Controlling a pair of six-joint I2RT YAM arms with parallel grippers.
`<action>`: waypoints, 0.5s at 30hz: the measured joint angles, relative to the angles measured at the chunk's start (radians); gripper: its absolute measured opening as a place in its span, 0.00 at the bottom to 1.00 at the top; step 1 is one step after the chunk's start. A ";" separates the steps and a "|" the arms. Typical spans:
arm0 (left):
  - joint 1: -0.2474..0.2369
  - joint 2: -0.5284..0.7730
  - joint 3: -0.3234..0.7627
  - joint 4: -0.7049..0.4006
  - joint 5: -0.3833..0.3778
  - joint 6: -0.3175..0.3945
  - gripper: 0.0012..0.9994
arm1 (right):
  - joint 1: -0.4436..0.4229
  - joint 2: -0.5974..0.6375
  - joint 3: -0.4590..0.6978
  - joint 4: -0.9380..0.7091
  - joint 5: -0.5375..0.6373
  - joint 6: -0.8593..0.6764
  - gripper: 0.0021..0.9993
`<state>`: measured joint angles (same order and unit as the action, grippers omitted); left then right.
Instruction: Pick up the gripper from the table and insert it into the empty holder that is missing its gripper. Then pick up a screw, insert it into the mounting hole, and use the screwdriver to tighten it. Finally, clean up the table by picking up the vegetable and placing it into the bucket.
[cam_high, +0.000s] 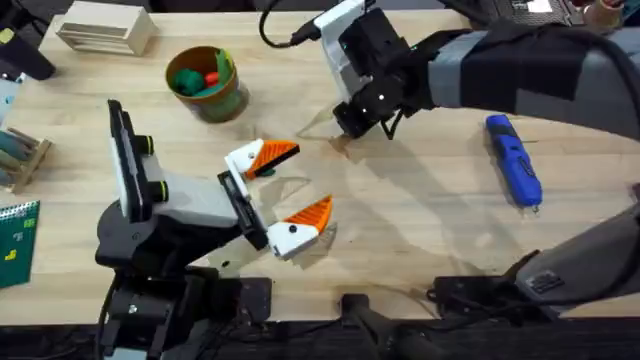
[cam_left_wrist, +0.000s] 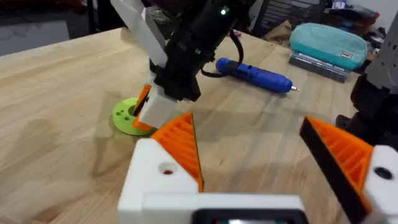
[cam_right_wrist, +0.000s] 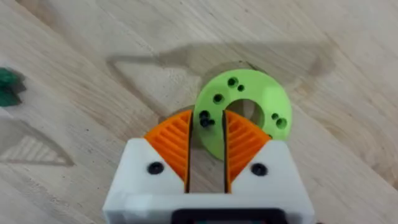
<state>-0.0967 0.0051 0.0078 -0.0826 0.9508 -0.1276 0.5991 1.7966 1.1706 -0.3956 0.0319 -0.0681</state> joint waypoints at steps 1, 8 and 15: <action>0.000 0.000 0.000 0.000 0.000 0.000 0.99 | 0.000 0.000 0.000 0.000 0.000 0.000 0.26; 0.000 0.000 0.000 0.000 0.000 0.000 0.99 | -0.002 0.000 0.000 0.009 0.009 -0.001 0.10; 0.000 0.000 0.000 0.000 0.000 0.000 0.99 | -0.003 0.000 0.000 0.013 0.021 -0.011 0.03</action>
<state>-0.0967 0.0054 0.0078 -0.0826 0.9508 -0.1276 0.5964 1.7967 1.1709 -0.3830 0.0531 -0.0795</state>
